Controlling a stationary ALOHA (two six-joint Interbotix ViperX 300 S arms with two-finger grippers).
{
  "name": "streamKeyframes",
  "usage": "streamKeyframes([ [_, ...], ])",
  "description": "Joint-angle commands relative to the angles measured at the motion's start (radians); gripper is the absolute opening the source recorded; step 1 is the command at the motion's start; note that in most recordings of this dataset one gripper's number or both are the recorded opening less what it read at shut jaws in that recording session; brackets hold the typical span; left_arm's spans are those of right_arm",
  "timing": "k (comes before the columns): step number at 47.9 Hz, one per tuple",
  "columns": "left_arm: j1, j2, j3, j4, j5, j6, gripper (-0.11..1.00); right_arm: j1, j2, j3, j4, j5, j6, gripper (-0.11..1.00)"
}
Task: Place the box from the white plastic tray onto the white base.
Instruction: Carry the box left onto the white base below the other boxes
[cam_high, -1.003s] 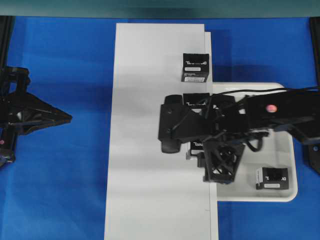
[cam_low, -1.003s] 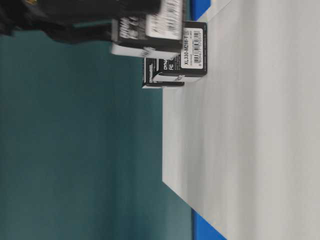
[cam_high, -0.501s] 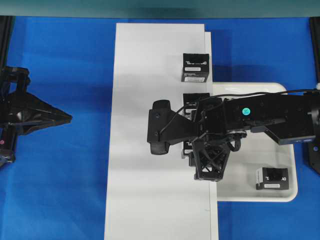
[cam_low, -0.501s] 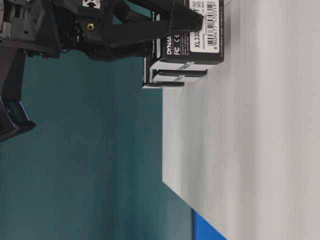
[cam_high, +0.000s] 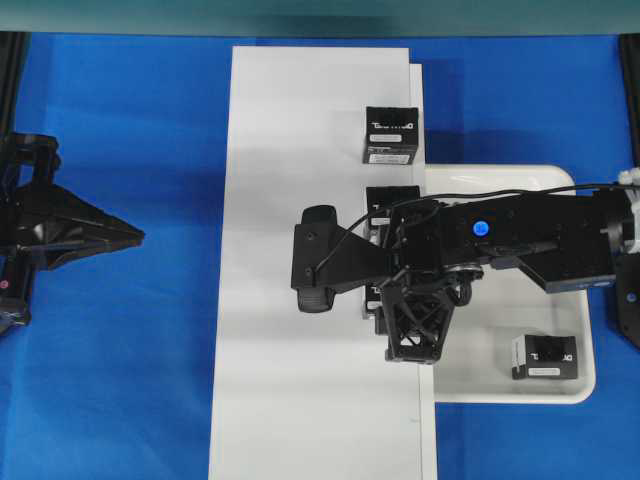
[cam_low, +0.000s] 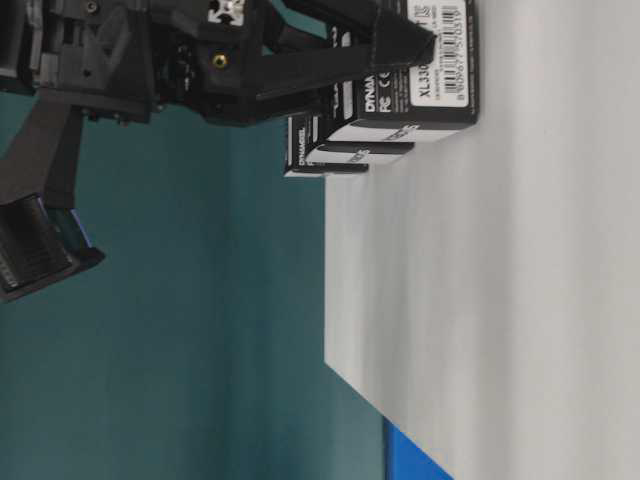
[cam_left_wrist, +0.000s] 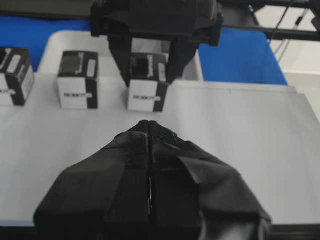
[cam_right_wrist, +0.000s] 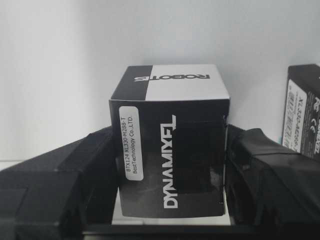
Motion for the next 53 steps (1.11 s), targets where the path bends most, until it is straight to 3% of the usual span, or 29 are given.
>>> streamKeyframes([
  [1, 0.002, 0.003, -0.015, 0.003, -0.005, 0.0, -0.07, 0.0, 0.009, 0.002, 0.003, -0.009, 0.0, 0.58],
  [53, 0.002, 0.002, -0.015, 0.003, -0.005, 0.0, -0.07, 0.006, 0.009, 0.032, 0.017, -0.034, 0.002, 0.58],
])
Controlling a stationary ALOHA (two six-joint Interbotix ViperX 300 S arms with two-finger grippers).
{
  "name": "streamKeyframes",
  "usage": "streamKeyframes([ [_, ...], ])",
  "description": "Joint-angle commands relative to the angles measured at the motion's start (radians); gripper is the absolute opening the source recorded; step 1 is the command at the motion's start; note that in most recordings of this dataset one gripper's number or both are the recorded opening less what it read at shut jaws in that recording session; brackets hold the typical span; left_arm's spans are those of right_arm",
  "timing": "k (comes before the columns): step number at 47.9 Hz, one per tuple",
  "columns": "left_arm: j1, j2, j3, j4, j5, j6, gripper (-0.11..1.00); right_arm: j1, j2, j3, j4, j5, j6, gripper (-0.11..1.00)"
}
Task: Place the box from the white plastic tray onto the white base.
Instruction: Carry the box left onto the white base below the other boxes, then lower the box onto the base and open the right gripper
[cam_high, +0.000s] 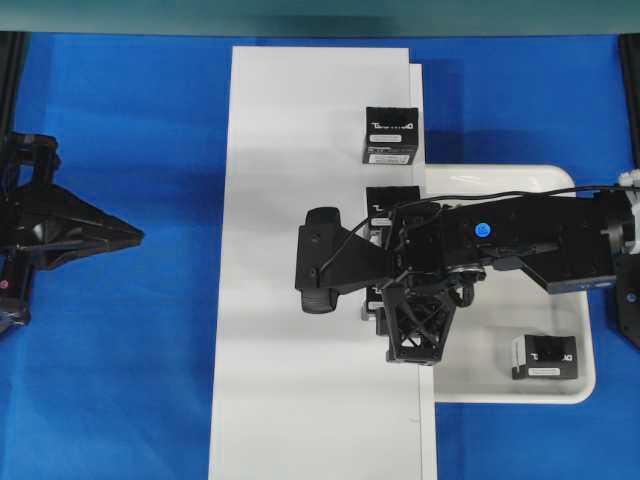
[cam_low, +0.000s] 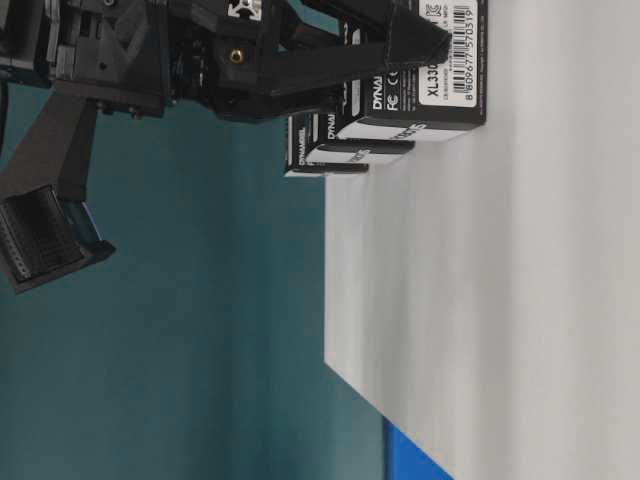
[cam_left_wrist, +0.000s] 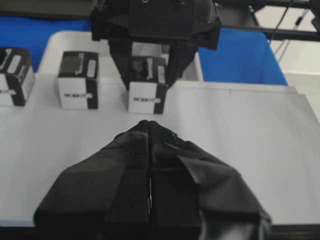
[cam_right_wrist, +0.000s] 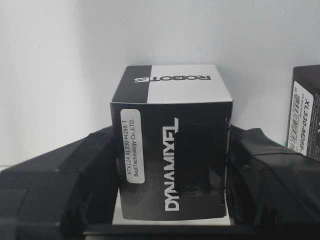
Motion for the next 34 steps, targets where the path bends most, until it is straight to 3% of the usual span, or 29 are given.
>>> streamKeyframes([
  [1, 0.002, 0.005, -0.015, 0.0, -0.005, 0.0, -0.07, 0.006, 0.011, 0.005, 0.005, 0.0, 0.002, 0.58],
  [7, 0.002, 0.003, -0.015, 0.002, -0.005, 0.0, -0.07, 0.006, 0.011, 0.003, 0.003, 0.003, 0.003, 0.61],
  [14, 0.002, 0.003, -0.015, 0.002, -0.005, 0.0, -0.07, 0.012, 0.011, 0.005, -0.005, 0.0, -0.003, 0.94],
  [16, 0.002, 0.005, -0.015, 0.002, -0.005, 0.0, -0.07, 0.014, 0.011, 0.005, -0.009, -0.002, 0.002, 0.98],
  [34, 0.002, 0.003, -0.015, 0.0, -0.005, 0.0, -0.07, 0.015, 0.008, 0.005, -0.021, -0.006, 0.005, 0.98],
])
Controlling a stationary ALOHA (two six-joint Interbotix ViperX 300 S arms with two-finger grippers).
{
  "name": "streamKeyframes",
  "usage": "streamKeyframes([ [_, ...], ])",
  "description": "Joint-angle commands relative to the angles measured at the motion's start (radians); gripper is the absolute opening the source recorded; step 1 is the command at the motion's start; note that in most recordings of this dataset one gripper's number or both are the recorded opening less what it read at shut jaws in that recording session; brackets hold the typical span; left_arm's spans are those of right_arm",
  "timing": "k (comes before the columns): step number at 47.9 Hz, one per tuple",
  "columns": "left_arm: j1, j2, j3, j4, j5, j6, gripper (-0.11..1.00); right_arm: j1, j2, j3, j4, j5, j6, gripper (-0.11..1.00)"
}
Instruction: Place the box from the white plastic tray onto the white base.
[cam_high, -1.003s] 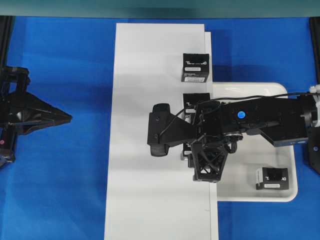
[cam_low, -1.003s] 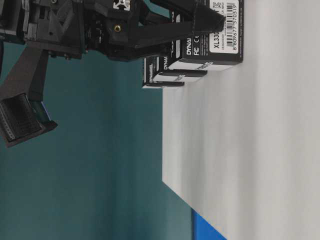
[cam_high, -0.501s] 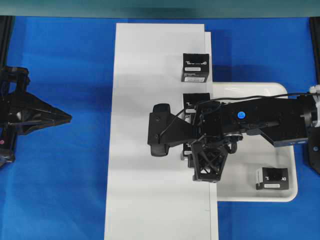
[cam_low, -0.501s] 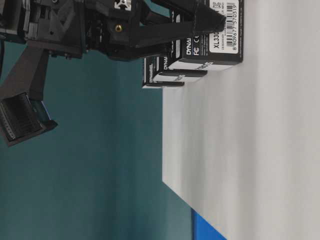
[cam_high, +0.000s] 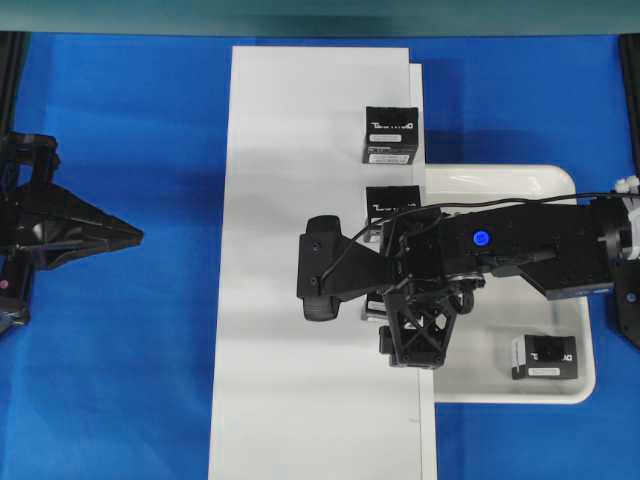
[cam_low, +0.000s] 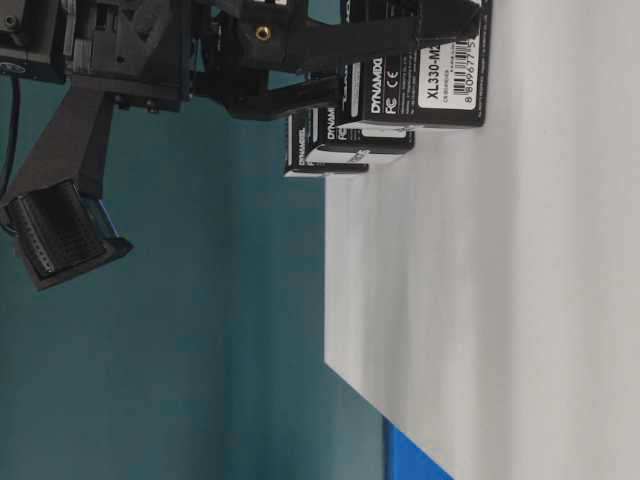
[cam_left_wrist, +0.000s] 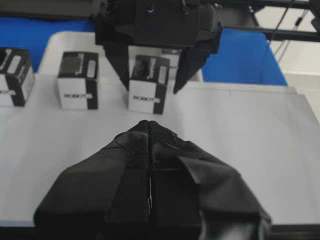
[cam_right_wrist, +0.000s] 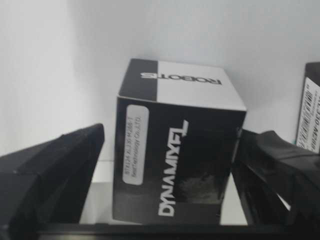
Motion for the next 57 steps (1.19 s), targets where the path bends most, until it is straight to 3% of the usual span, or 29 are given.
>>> streamKeyframes([
  [1, 0.002, 0.003, -0.015, 0.003, -0.005, 0.0, -0.07, 0.003, 0.003, -0.006, -0.003, -0.002, 0.002, 0.98],
  [19, -0.005, 0.006, -0.017, 0.002, -0.005, -0.002, -0.07, 0.002, -0.089, -0.048, -0.037, -0.002, 0.008, 0.98],
  [32, -0.006, 0.005, -0.017, 0.003, -0.005, -0.002, -0.07, 0.0, -0.253, -0.052, -0.035, -0.109, 0.026, 0.98],
  [40, -0.012, 0.005, -0.017, 0.003, -0.005, -0.002, -0.07, -0.009, -0.356, 0.009, -0.037, -0.221, 0.025, 0.98],
  [57, -0.025, 0.006, -0.017, 0.003, -0.009, -0.002, -0.07, -0.018, -0.591, 0.233, -0.037, -0.462, 0.025, 0.98],
])
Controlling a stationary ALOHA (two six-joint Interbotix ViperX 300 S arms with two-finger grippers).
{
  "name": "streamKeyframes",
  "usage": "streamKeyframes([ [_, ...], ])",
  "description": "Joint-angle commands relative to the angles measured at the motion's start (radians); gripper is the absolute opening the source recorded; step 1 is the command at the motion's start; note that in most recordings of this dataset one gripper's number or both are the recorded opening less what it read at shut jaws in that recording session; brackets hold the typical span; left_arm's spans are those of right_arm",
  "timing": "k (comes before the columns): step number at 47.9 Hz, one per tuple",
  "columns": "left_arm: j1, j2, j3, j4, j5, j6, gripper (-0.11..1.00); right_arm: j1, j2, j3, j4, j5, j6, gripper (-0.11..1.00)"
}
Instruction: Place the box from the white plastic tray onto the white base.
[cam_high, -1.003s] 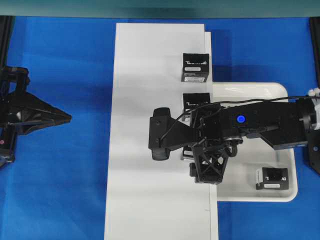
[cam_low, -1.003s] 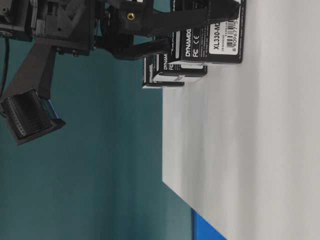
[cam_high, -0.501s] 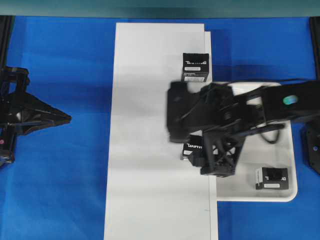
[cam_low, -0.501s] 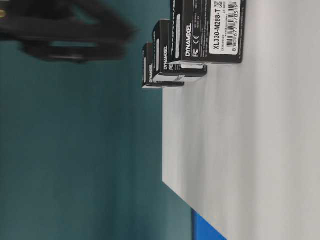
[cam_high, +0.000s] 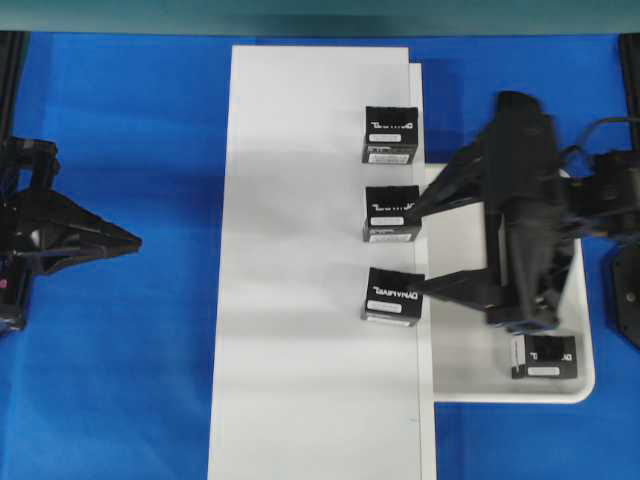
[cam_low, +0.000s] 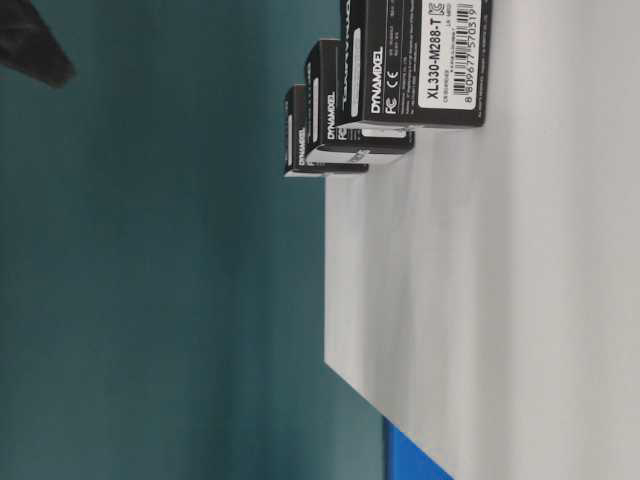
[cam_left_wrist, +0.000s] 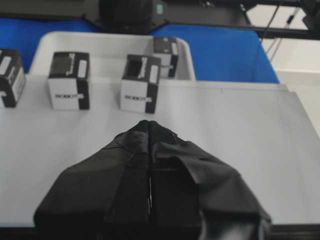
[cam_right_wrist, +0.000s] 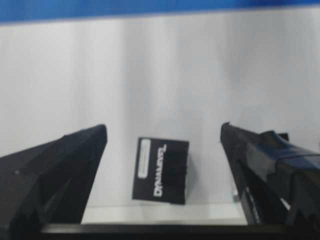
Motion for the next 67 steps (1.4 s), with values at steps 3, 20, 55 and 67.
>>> streamKeyframes([
  [3, -0.002, 0.006, -0.017, 0.003, -0.011, 0.002, -0.07, 0.002, -0.081, 0.058, -0.003, -0.069, -0.002, 0.98],
  [20, 0.002, 0.002, -0.015, 0.003, -0.003, 0.003, -0.07, -0.017, -0.275, 0.212, -0.003, -0.097, 0.0, 0.98],
  [55, 0.002, -0.044, -0.015, 0.003, -0.011, 0.005, -0.07, -0.018, -0.557, 0.416, -0.003, -0.232, 0.0, 0.98],
  [67, 0.0, -0.044, -0.015, 0.002, -0.011, 0.005, -0.07, -0.018, -0.575, 0.44, -0.003, -0.233, 0.002, 0.98],
])
